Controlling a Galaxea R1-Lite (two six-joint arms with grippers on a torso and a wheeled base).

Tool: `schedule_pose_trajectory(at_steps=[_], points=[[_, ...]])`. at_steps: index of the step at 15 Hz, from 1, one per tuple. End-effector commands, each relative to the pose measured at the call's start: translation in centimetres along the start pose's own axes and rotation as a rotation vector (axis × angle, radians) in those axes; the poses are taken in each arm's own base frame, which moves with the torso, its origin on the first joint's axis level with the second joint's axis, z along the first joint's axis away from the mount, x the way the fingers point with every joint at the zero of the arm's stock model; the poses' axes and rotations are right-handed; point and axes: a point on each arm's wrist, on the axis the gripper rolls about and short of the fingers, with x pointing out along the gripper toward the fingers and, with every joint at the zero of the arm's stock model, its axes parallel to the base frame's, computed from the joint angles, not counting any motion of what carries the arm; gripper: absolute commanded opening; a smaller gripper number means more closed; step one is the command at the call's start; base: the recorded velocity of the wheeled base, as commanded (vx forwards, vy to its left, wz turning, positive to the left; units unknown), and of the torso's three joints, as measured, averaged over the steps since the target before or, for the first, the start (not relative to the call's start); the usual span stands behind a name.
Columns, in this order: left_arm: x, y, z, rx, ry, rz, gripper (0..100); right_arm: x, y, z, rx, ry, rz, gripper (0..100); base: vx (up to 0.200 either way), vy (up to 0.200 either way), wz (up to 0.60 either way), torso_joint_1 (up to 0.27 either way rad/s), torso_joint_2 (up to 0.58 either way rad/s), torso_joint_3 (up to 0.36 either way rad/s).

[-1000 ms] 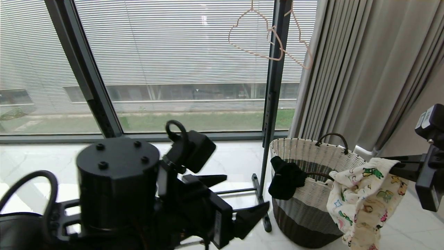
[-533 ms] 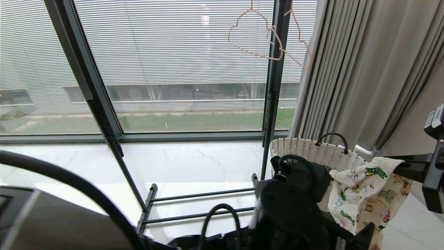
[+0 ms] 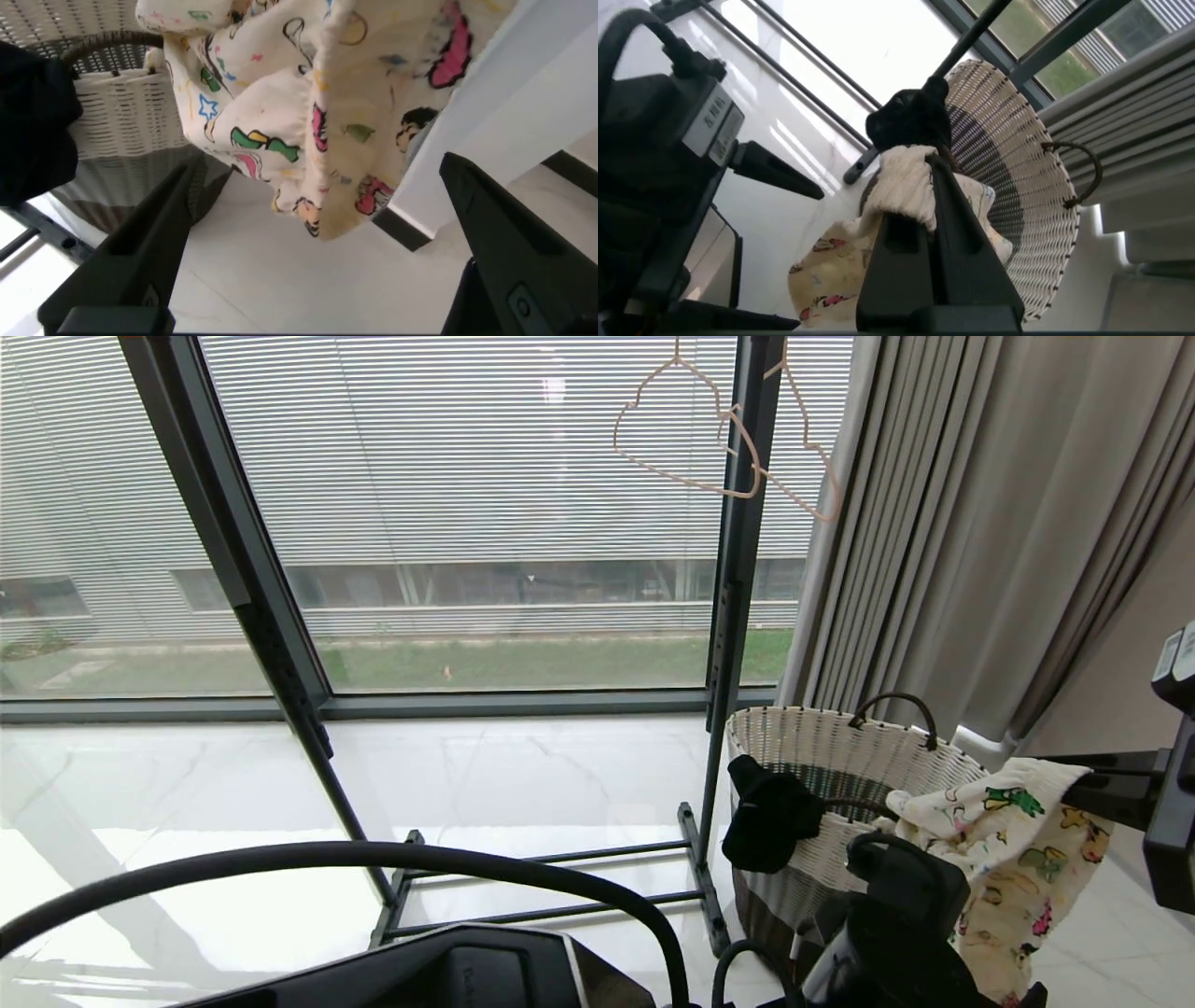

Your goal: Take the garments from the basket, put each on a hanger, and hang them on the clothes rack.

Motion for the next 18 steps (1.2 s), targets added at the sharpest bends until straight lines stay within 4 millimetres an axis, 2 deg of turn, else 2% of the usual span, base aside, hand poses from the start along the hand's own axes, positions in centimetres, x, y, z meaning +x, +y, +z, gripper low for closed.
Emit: schedule_pose_trajectory(at_steps=[1, 3, 6, 13, 14, 18], points=[[1.2, 0.8, -2.0, 0.015, 0.038, 0.029, 100, 0.0, 0.2, 0.1, -0.007, -0.009, 0.010, 0, 0.000, 0.000, 0.00, 0.000, 0.00, 0.000], [2.2, 2.3, -3.3, 0.044, 0.054, 0.094, 100, -0.1, 0.6, 0.3, -0.020, -0.022, 0.035, 0, 0.000, 0.000, 0.00, 0.000, 0.00, 0.000], [3.2, 3.9, -3.8, 0.037, 0.053, 0.132, 100, -0.2, 1.1, 0.6, -0.036, -0.039, 0.064, 0, 0.000, 0.000, 0.00, 0.000, 0.00, 0.000], [3.5, 4.5, -4.4, 0.035, 0.054, 0.180, 100, -0.3, 1.2, 0.6, -0.034, -0.039, 0.062, 0, 0.000, 0.000, 0.00, 0.000, 0.00, 0.000], [3.6, 4.6, -4.4, 0.035, 0.055, 0.184, 0, -0.3, 1.2, 0.5, -0.031, -0.037, 0.062, 0, 0.000, 0.000, 0.00, 0.000, 0.00, 0.000], [3.8, 4.9, -5.2, 0.041, 0.055, 0.251, 0, -0.2, 1.0, 0.4, -0.019, -0.025, 0.049, 0, 0.000, 0.000, 0.00, 0.000, 0.00, 0.000]])
